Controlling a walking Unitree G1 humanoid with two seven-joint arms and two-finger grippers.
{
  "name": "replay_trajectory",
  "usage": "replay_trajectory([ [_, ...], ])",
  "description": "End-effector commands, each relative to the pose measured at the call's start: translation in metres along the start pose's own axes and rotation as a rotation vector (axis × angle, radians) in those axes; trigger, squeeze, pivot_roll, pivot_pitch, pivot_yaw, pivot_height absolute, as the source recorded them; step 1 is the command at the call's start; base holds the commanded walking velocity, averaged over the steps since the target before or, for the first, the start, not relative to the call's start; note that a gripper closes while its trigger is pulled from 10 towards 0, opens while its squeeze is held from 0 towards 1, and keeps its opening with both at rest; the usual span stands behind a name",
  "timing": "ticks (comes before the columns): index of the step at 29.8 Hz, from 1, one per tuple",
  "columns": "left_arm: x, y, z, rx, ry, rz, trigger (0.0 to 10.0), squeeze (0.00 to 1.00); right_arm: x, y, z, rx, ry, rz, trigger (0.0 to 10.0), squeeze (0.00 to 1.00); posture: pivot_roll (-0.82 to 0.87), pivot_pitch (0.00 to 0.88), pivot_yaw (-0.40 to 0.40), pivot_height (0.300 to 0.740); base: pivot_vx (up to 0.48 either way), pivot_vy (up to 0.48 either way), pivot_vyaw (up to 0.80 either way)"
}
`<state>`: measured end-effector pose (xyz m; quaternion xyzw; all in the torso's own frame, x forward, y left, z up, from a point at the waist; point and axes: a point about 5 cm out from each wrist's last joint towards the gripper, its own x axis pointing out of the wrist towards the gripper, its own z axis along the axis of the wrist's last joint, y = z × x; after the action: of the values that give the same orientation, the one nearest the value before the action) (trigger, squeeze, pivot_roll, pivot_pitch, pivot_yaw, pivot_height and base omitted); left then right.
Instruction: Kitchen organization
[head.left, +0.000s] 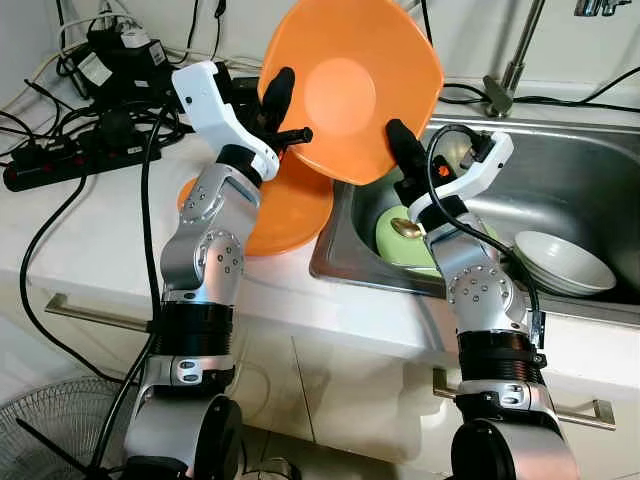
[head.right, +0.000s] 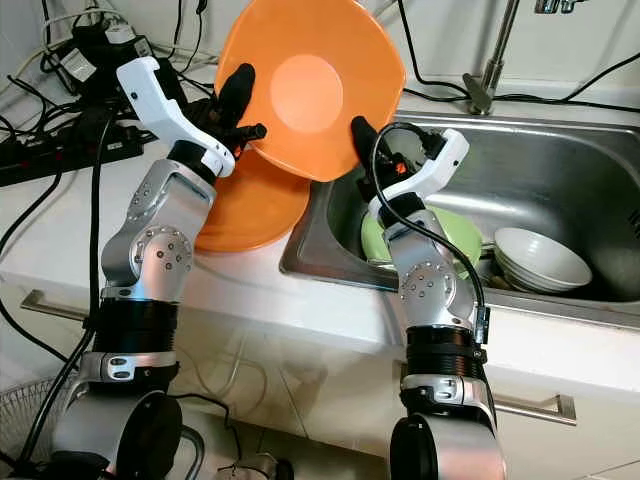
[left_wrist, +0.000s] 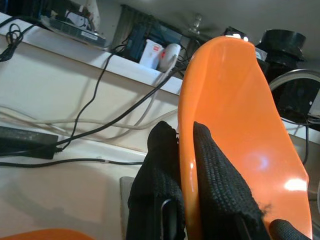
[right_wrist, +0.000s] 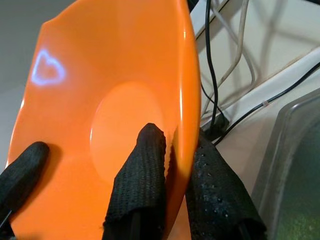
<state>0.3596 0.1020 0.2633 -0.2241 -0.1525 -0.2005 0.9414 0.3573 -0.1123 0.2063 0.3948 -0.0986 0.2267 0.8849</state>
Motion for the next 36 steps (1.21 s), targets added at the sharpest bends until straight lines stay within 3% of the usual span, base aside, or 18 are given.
replay_trajectory([
  [1, 0.001, -0.004, 0.001, 0.036, 0.002, -0.016, 10.0, 1.0, 0.001, 0.007, -0.007, -0.024, 0.028, 0.036, 0.0, 0.0, 0.13, 0.005, 0.12, 0.74, 0.0, 0.0, 0.0],
  [19, -0.001, -0.01, -0.001, 0.043, 0.009, -0.064, 10.0, 1.0, 0.001, 0.003, -0.006, -0.05, 0.008, -0.001, 0.0, 0.0, 0.13, 0.012, 0.118, 0.74, 0.0, 0.0, 0.0],
  [31, -0.001, -0.008, 0.001, 0.067, 0.009, -0.051, 10.0, 1.0, 0.003, -0.017, 0.015, -0.02, -0.127, -0.172, 0.0, 0.0, 0.14, 0.018, 0.118, 0.74, 0.0, 0.0, 0.0],
  [32, -0.001, -0.008, 0.0, 0.078, 0.013, -0.047, 10.0, 0.0, 0.003, -0.019, 0.018, -0.004, -0.153, -0.189, 0.0, 0.0, 0.14, 0.018, 0.118, 0.74, 0.0, 0.0, 0.0],
  [36, -0.001, -0.008, 0.0, 0.08, 0.016, -0.042, 10.0, 0.0, 0.003, -0.023, 0.025, 0.014, -0.202, -0.228, 0.0, 0.0, 0.13, 0.019, 0.12, 0.74, 0.0, 0.0, 0.0],
])
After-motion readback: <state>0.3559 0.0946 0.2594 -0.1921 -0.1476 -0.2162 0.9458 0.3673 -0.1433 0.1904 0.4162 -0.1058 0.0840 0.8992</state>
